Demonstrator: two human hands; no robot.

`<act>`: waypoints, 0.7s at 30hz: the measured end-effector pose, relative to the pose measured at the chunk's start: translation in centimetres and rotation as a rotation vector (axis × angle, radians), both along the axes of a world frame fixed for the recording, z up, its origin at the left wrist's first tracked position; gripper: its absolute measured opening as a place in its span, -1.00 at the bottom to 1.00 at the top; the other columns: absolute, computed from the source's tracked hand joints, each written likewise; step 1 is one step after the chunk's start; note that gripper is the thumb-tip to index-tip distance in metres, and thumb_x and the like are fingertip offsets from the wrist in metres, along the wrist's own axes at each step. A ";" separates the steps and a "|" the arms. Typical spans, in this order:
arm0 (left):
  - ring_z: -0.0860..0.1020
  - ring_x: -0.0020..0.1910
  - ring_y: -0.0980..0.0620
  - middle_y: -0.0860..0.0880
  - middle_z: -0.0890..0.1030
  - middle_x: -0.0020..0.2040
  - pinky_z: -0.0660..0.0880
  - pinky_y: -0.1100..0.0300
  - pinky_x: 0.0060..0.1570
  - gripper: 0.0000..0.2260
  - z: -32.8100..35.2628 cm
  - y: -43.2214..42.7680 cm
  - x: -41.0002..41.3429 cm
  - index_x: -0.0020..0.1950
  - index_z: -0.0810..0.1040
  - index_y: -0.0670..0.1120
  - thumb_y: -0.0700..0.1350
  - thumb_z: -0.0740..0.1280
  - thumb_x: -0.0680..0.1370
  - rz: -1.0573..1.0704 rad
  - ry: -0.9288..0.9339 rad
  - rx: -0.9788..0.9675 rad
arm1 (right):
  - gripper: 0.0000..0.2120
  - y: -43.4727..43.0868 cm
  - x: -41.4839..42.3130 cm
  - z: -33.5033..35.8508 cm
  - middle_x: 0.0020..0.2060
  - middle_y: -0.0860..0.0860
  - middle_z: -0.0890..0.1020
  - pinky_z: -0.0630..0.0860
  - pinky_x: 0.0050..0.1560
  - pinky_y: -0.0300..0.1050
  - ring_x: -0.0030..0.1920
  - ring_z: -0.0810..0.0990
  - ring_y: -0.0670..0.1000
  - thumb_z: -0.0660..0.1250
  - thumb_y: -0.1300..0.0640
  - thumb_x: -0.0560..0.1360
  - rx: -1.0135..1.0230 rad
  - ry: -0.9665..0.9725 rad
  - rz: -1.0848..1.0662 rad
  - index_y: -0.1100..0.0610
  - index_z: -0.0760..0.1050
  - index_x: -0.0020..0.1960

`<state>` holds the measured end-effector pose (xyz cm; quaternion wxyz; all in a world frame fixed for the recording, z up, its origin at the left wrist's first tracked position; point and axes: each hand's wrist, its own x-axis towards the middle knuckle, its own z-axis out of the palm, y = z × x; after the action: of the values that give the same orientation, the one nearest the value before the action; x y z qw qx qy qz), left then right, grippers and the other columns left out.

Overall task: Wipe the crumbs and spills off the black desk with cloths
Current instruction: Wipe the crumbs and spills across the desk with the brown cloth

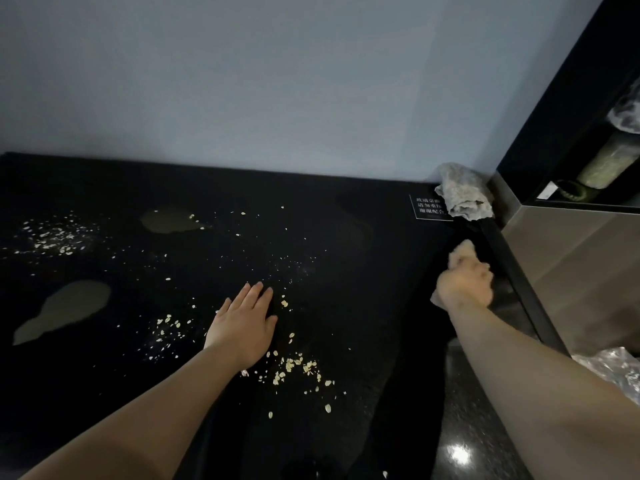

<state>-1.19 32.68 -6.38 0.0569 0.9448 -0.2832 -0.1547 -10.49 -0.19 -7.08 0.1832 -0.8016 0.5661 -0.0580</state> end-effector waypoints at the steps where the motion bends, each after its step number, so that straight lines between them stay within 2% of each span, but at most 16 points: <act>1: -0.16 0.52 0.07 0.04 -0.10 0.55 -0.09 0.08 0.49 -0.51 -0.1 0.1 0.1 0.54 -0.07 -0.01 0.05 -0.03 0.65 0.003 -0.004 -0.008 | -0.48 1.0 1.1 -0.1 0.41 0.22 0.25 0.31 0.31 0.08 0.41 0.21 0.20 0.16 0.20 0.51 -0.038 -0.001 0.117 0.19 0.19 0.46; 3: -0.13 0.52 0.09 0.07 -0.08 0.55 -0.06 0.10 0.49 -0.53 -0.2 0.2 0.4 0.54 -0.05 0.02 0.05 -0.04 0.65 0.004 -0.019 -0.019 | -0.48 4.8 2.7 -0.7 0.34 0.16 0.40 0.38 0.24 -0.01 0.33 0.36 0.17 0.16 0.21 0.47 -0.110 -0.117 0.434 0.07 0.31 0.43; 4: -0.11 0.52 0.10 0.08 -0.07 0.55 -0.03 0.11 0.48 -0.54 -0.1 0.3 0.5 0.53 -0.03 0.04 0.05 -0.04 0.65 0.003 -0.024 -0.023 | -0.48 7.6 3.0 -1.1 0.32 0.11 0.45 0.37 0.26 -0.06 0.31 0.41 0.14 0.14 0.21 0.44 -0.143 -0.194 0.619 0.03 0.37 0.40; 5: -0.09 0.52 0.11 0.09 -0.04 0.55 0.00 0.11 0.47 -0.55 -0.1 0.3 0.7 0.53 -0.01 0.05 0.04 -0.04 0.65 0.004 -0.029 -0.032 | -0.49 10.4 3.0 -1.3 0.33 0.06 0.47 0.32 0.32 -0.09 0.33 0.41 0.11 0.11 0.20 0.43 -0.173 -0.250 0.820 0.03 0.42 0.36; 7: -0.01 0.51 0.11 0.11 0.02 0.54 0.05 0.11 0.44 -0.58 0.0 0.4 0.9 0.52 0.05 0.08 0.03 -0.04 0.65 0.008 -0.045 -0.055 | -0.54 14.1 2.5 -1.4 0.38 0.01 0.41 0.23 0.39 -0.06 0.41 0.33 0.05 0.10 0.19 0.48 -0.163 -0.215 1.118 0.07 0.42 0.36; 8: 0.03 0.50 0.11 0.12 0.06 0.53 0.06 0.11 0.44 -0.59 0.0 0.5 1.1 0.51 0.09 0.09 0.03 -0.03 0.65 0.007 -0.056 -0.067 | -0.54 13.9 2.3 -1.6 0.39 0.02 0.40 0.26 0.38 -0.04 0.40 0.34 0.05 0.10 0.20 0.49 -0.177 -0.201 1.152 0.07 0.40 0.37; 9: 0.07 0.49 0.11 0.13 0.09 0.52 0.06 0.12 0.43 -0.60 0.0 0.6 1.2 0.50 0.11 0.10 0.03 -0.02 0.64 0.001 -0.069 -0.075 | -0.51 12.8 2.0 -1.7 0.38 0.02 0.42 0.33 0.34 -0.04 0.36 0.40 0.06 0.05 0.21 0.47 -0.224 -0.220 1.096 0.04 0.40 0.37; 11: 0.12 0.47 0.11 0.14 0.14 0.50 0.05 0.12 0.44 -0.60 0.0 0.7 1.4 0.49 0.14 0.11 0.02 -0.01 0.64 -0.020 -0.103 -0.072 | -0.40 9.4 1.0 -1.8 0.32 -0.03 0.48 0.46 0.19 -0.02 0.25 0.49 0.05 -0.03 0.16 0.39 -0.337 -0.195 0.814 -0.09 0.36 0.39; 13: 0.10 0.47 0.11 0.13 0.16 0.49 0.01 0.11 0.46 -0.60 -0.1 0.9 1.8 0.49 0.14 0.11 0.01 0.00 0.64 -0.053 -0.118 -0.063 | -0.45 6.3 0.1 -1.1 0.35 0.02 0.42 0.44 0.17 0.05 0.30 0.42 0.09 0.07 0.19 0.45 -0.284 -0.107 0.412 -0.03 0.29 0.43; 15: 0.01 0.50 0.07 0.11 0.13 0.50 -0.05 0.07 0.49 -0.59 -0.1 1.1 2.7 0.50 0.12 0.09 0.01 0.01 0.64 -0.091 -0.111 -0.053 | -0.47 6.4 0.4 -0.4 0.44 0.11 0.28 0.34 0.25 0.10 0.42 0.24 0.12 0.15 0.16 0.51 -0.139 0.001 0.204 0.11 0.19 0.47; 16: -0.06 0.52 0.04 0.08 0.08 0.52 -0.08 0.04 0.49 -0.57 0.0 1.2 3.4 0.51 0.08 0.07 0.01 0.01 0.64 -0.097 -0.108 -0.042 | -0.45 7.7 1.0 -0.3 0.45 0.12 0.26 0.34 0.25 0.08 0.43 0.20 0.13 0.17 0.14 0.51 -0.164 0.011 0.230 0.11 0.17 0.48; 19: -0.21 0.51 -0.02 0.00 -0.15 0.55 -0.13 0.00 0.47 -0.48 0.3 1.9 6.1 0.54 -0.11 -0.01 0.07 -0.01 0.64 -0.045 -0.074 0.046 | -0.40 13.8 3.6 -1.1 0.46 0.01 0.26 0.34 0.31 0.00 0.46 0.18 0.08 0.20 0.14 0.48 -0.217 -0.082 0.592 -0.02 0.16 0.49; 21: -0.20 0.51 -0.03 -0.03 -0.18 0.55 -0.11 -0.03 0.48 -0.46 0.4 2.7 7.8 0.53 -0.15 -0.03 0.09 -0.02 0.63 -0.065 -0.030 0.116 | -0.45 18.7 4.8 -0.9 0.50 -0.12 0.13 0.17 0.42 -0.04 0.51 0.05 -0.01 0.13 0.11 0.55 -0.162 -0.092 0.835 -0.07 0.10 0.50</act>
<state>6.59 35.40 -5.99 -0.0075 0.9390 -0.3052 -0.1585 -5.65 18.53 -7.96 0.1527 -0.9704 0.1777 -0.0588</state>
